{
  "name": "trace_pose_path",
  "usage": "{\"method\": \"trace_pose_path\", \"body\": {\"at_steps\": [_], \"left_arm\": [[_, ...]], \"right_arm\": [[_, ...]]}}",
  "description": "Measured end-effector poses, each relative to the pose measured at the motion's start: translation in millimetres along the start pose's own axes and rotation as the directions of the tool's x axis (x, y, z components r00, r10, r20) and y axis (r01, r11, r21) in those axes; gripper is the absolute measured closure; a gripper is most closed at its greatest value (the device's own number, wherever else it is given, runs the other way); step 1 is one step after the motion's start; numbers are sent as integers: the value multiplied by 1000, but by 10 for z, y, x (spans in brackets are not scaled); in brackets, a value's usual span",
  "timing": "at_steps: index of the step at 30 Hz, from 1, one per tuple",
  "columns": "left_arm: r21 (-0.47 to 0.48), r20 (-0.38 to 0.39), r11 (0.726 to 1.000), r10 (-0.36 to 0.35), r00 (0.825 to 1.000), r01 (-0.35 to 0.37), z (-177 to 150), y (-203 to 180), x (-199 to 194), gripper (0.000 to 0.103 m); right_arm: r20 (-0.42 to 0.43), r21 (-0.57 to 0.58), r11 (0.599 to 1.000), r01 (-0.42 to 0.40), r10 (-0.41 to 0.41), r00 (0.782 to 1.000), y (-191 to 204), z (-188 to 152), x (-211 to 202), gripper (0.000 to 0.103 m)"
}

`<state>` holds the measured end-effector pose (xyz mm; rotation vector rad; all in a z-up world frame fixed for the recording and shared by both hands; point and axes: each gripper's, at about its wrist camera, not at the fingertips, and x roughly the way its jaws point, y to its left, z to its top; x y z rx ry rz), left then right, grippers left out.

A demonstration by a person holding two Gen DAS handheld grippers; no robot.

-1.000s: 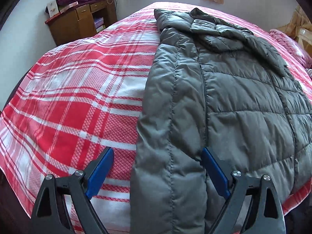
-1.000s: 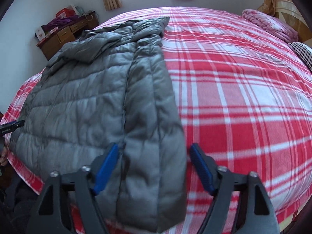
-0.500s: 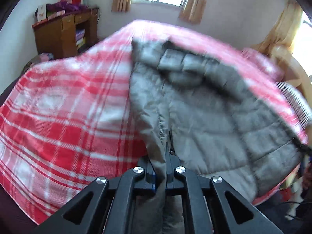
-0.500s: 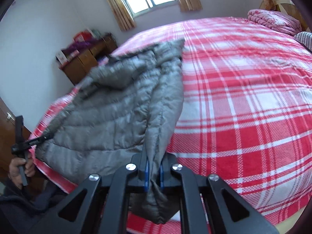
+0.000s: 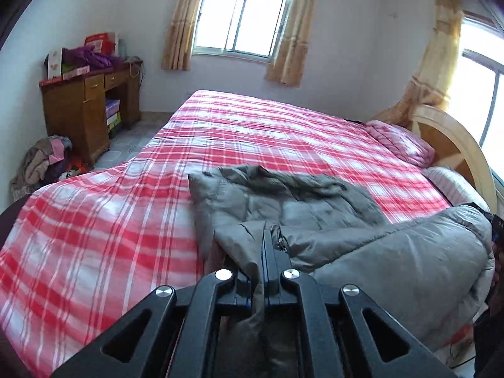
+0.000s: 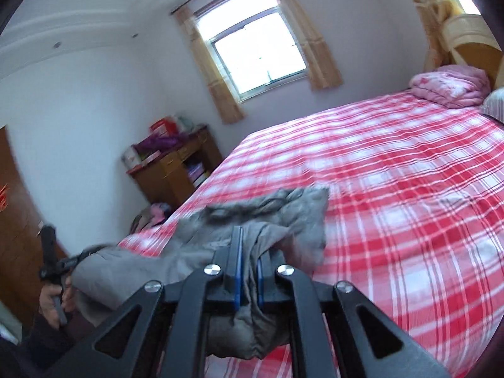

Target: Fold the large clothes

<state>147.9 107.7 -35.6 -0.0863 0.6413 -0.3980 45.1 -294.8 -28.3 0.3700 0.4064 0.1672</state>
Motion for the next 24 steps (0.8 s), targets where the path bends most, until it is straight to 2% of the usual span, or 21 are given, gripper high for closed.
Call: {"method": "trace_pose_path", "body": {"at_steps": [4, 6, 8, 11, 12, 13, 14, 15, 16, 17, 18, 19, 20, 22, 24], "left_arm": [[-60, -2, 998, 36, 999, -36, 363, 243, 580, 95], [-126, -15, 992, 7, 1000, -9, 556, 382, 753, 93], [-167, 4, 986, -2, 1000, 3, 693, 445, 808, 90], [-169, 46, 984, 64, 997, -56, 826, 432, 907, 78], [-166, 57, 979, 126, 990, -115, 848, 426, 976, 56], [-161, 75, 964, 224, 972, -210, 858, 417, 1037, 21], [-162, 102, 944, 305, 947, -287, 859, 409, 1068, 10], [-177, 145, 919, 379, 914, -353, 841, 405, 1098, 5], [-189, 172, 905, 411, 895, -380, 826, 416, 1153, 5], [-198, 162, 896, 431, 888, -399, 821, 439, 1247, 5], [-207, 144, 887, 445, 884, -413, 813, 453, 1330, 5], [-214, 123, 877, 460, 879, -429, 798, 464, 1421, 5], [-226, 95, 860, 486, 869, -457, 767, 478, 1530, 5], [-239, 65, 837, 519, 852, -492, 745, 470, 1656, 5], [-241, 64, 814, 557, 828, -529, 711, 376, 1706, 5]], "right_arm": [[15, 34, 998, 56, -56, 998, -158, 276, 743, 94], [19, 40, 996, 80, -81, 997, -241, 405, 1034, 94], [7, 59, 993, 100, -101, 995, -331, 514, 1245, 94], [-4, 50, 989, 138, -138, 990, -423, 618, 1528, 94], [-7, 47, 989, 142, -142, 990, -438, 636, 1619, 94], [3, 49, 987, 152, -153, 988, -460, 646, 1706, 94], [17, 50, 984, 169, -170, 985, -482, 651, 1795, 90], [20, 50, 983, 179, -180, 983, -500, 656, 1869, 87], [18, 47, 980, 193, -194, 981, -523, 659, 1983, 77], [15, 42, 977, 211, -212, 977, -542, 656, 2081, 59], [18, 39, 967, 253, -254, 967, -574, 643, 2193, 48], [32, 43, 954, 298, -299, 954, -609, 636, 2276, 27], [37, 51, 948, 314, -316, 948, -636, 632, 2334, 15], [30, 56, 951, 305, -307, 951, -665, 621, 2480, 15], [29, 25, 938, 346, -346, 938, -582, 615, 2569, 15]]}}
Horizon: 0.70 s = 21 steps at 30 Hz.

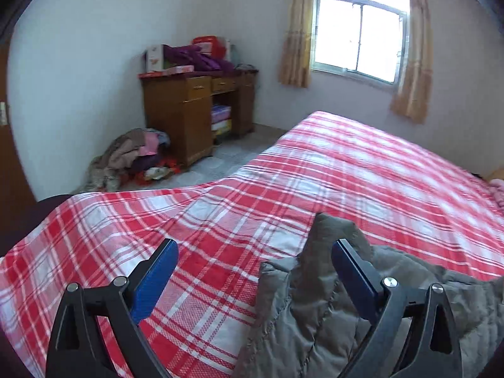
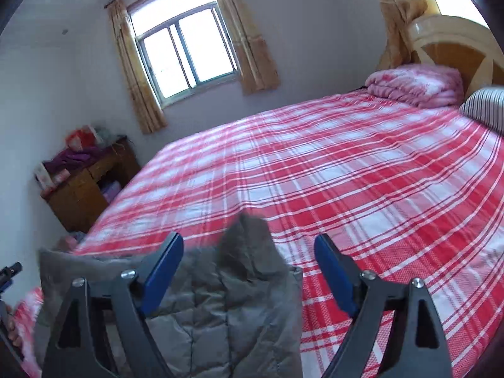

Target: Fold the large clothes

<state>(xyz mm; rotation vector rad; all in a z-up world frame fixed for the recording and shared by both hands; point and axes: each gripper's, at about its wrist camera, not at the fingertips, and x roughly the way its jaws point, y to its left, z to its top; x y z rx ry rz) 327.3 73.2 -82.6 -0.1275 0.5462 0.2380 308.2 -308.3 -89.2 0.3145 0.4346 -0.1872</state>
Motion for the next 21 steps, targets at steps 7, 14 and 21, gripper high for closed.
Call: {"method": "trace_pose_path", "body": {"at_steps": [7, 14, 21], "left_arm": [[249, 112, 968, -61, 992, 32, -105, -784, -102, 5], [323, -6, 938, 135, 991, -126, -371, -1033, 675, 5], [267, -117, 958, 139, 983, -103, -454, -997, 1100, 5]], "right_arm": [[-56, -182, 983, 21, -32, 998, 643, -250, 117, 15], [-79, -365, 930, 31, -65, 995, 1080, -571, 494, 15], [-149, -336, 941, 34, -88, 985, 917, -624, 880, 15]]}}
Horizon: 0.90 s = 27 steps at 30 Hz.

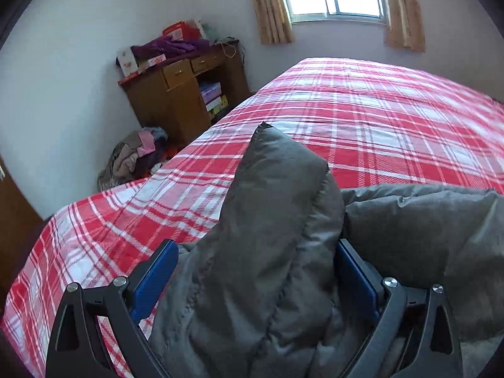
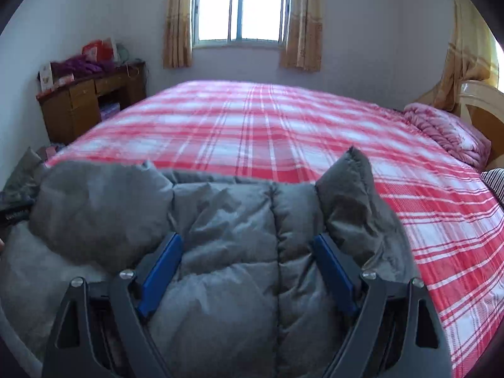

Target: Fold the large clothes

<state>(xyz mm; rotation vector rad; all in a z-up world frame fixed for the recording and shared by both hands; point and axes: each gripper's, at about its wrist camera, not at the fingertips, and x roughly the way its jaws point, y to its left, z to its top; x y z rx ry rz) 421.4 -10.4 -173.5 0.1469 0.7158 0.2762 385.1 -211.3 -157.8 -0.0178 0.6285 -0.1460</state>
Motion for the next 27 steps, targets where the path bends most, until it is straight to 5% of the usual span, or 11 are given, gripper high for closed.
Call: {"method": "trace_pose_path", "body": {"at_steps": [27], "left_arm": [[79, -94, 996, 42, 995, -35, -6, -216, 301, 1]], "right_arm": [[-152, 81, 997, 10, 3, 988, -63, -86, 347, 9]]}}
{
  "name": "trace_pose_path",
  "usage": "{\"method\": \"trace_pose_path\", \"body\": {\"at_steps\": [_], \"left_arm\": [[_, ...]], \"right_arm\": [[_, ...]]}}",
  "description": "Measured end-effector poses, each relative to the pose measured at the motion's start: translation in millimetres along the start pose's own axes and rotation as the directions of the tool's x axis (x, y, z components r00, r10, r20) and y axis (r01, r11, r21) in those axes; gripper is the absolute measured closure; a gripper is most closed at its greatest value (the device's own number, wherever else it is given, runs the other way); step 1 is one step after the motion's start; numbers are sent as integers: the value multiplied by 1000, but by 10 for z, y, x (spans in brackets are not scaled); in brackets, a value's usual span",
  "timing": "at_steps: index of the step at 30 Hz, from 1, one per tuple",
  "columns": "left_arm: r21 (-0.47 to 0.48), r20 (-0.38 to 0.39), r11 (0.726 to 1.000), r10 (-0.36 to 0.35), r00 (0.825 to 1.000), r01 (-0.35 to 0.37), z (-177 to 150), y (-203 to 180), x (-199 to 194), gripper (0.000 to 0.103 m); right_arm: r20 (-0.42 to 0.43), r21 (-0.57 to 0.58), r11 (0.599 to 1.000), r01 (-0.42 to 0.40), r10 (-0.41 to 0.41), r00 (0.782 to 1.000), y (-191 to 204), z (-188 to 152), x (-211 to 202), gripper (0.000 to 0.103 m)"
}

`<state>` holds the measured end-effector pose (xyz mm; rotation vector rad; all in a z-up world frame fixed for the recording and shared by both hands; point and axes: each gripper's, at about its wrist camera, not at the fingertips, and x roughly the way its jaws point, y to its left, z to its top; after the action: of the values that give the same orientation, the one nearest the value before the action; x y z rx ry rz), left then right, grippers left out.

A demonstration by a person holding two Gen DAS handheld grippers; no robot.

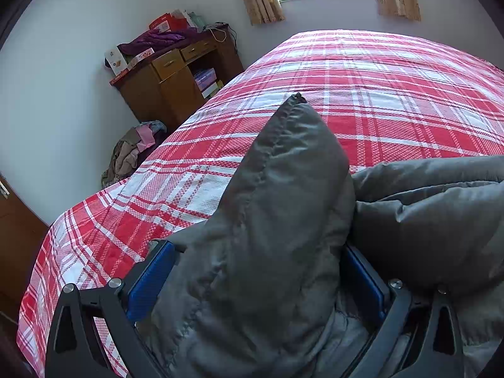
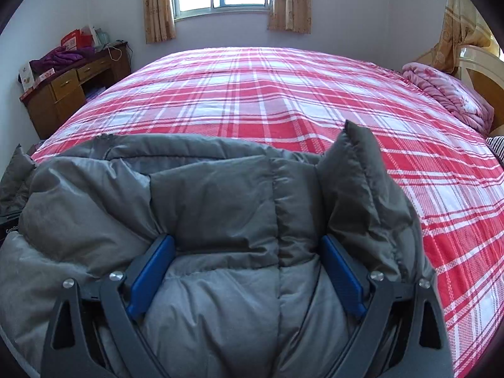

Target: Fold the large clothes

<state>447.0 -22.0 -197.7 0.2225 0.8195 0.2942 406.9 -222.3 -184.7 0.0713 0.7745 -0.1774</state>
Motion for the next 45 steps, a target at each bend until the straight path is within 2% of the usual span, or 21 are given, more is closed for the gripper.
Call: {"method": "trace_pose_path", "body": {"at_steps": [24, 32, 36, 39, 40, 42, 43, 45], "left_arm": [[19, 10, 999, 35, 999, -35, 4, -61, -12, 1], [68, 13, 994, 83, 996, -84, 43, -184, -42, 1], [86, -8, 995, 51, 999, -50, 77, -111, -155, 1], [48, 47, 999, -5, 999, 2, 103, 54, -563, 1], [28, 93, 999, -44, 995, 42, 99, 123, -773, 1], [23, 169, 995, -96, 981, 93, 62, 177, -1064, 1], [35, 189, 995, -93, 978, 88, 39, 164, -1142, 1], [62, 207, 997, -48, 977, 36, -24, 112, -1160, 1]], "right_arm": [[-43, -28, 999, 36, -38, 998, 55, 4, 85, 7], [-53, -42, 998, 56, -58, 997, 92, 7, 104, 6], [-58, -53, 996, 70, -73, 996, 111, 5, 109, 6], [-83, -82, 993, 88, -94, 992, 137, 54, 60, 6], [-81, -93, 990, 105, -113, 990, 162, 75, -1, 8], [-27, -73, 990, 118, -121, 992, 212, 129, -248, 9], [22, -49, 993, 107, -106, 994, 266, 163, -445, 8], [53, -28, 998, 63, -61, 997, 399, 187, -646, 6]]}}
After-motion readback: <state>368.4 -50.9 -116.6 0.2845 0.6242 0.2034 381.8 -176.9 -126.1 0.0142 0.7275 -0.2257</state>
